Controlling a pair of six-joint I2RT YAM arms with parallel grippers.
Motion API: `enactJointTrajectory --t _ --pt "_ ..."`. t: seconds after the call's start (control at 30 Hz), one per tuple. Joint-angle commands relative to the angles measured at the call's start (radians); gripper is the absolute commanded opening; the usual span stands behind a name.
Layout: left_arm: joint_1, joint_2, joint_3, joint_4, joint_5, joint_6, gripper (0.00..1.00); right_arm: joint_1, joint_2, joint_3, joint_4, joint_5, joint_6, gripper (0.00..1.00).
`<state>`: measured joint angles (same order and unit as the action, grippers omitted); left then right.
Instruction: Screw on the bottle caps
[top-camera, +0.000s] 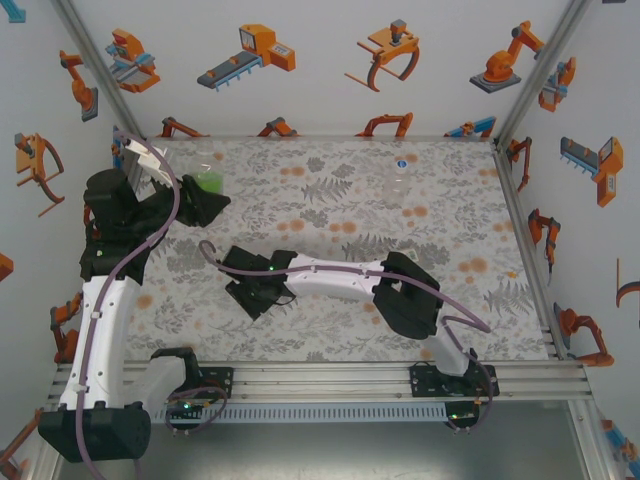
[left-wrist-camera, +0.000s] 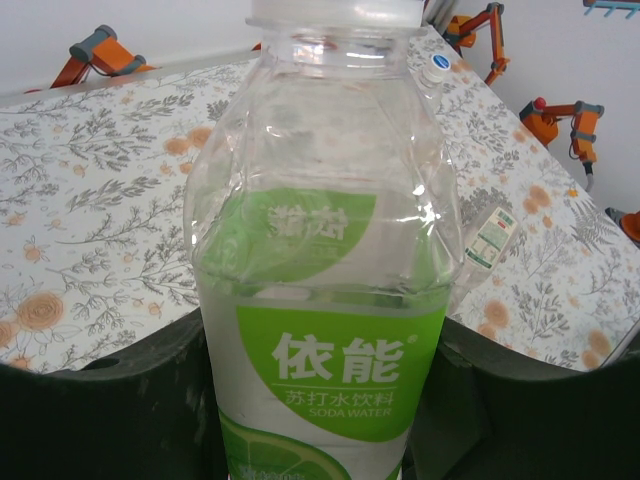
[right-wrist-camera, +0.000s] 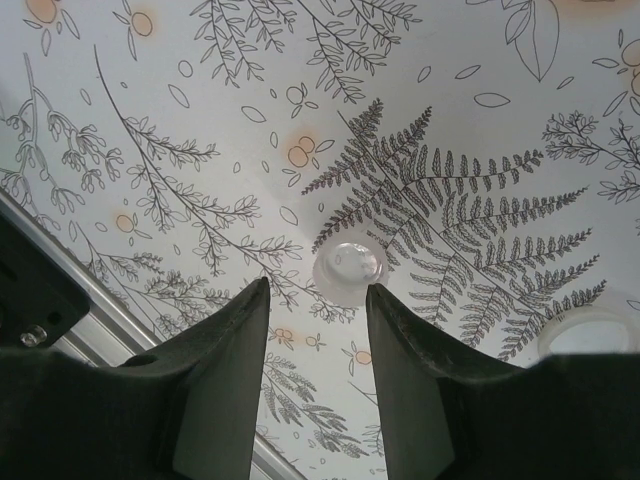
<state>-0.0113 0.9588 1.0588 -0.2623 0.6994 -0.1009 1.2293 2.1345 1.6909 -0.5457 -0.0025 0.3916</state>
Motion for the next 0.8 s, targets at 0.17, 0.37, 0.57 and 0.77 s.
enactJointTrajectory --t 0.17,0.37,0.57,0.77 --pt "0.004 -0.001 0.018 0.034 0.012 -0.025 0.11 0.001 0.041 0.023 -0.024 0.004 -0.012 0.43" --pt "0.004 -0.004 0.016 0.033 0.013 -0.025 0.11 0.002 0.051 0.023 -0.029 0.008 -0.013 0.43" --pt "0.004 -0.004 0.017 0.033 0.013 -0.026 0.11 0.002 0.030 0.021 -0.024 0.022 -0.014 0.43" --pt "0.004 -0.002 0.016 0.036 0.014 -0.026 0.12 0.002 0.002 0.015 -0.017 0.048 -0.016 0.43"
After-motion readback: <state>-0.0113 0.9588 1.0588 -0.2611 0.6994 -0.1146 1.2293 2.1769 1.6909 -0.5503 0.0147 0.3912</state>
